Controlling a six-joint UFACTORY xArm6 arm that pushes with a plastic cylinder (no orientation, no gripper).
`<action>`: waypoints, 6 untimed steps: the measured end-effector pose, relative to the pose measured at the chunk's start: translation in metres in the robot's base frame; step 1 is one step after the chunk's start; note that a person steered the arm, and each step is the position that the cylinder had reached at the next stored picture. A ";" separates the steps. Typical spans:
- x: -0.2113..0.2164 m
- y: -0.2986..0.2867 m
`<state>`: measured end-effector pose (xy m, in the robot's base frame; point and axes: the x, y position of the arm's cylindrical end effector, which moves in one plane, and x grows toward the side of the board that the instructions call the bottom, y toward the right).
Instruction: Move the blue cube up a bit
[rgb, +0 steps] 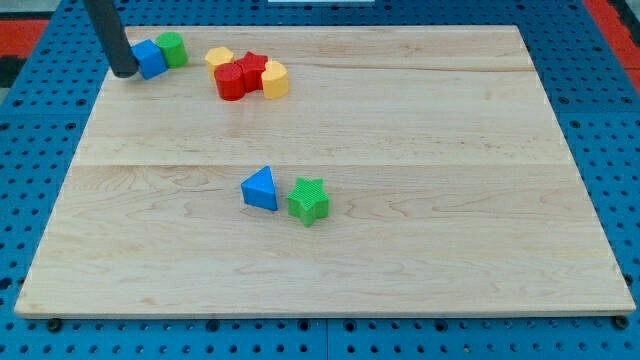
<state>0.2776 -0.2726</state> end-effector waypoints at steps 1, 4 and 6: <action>-0.018 0.013; 0.049 0.064; 0.019 0.039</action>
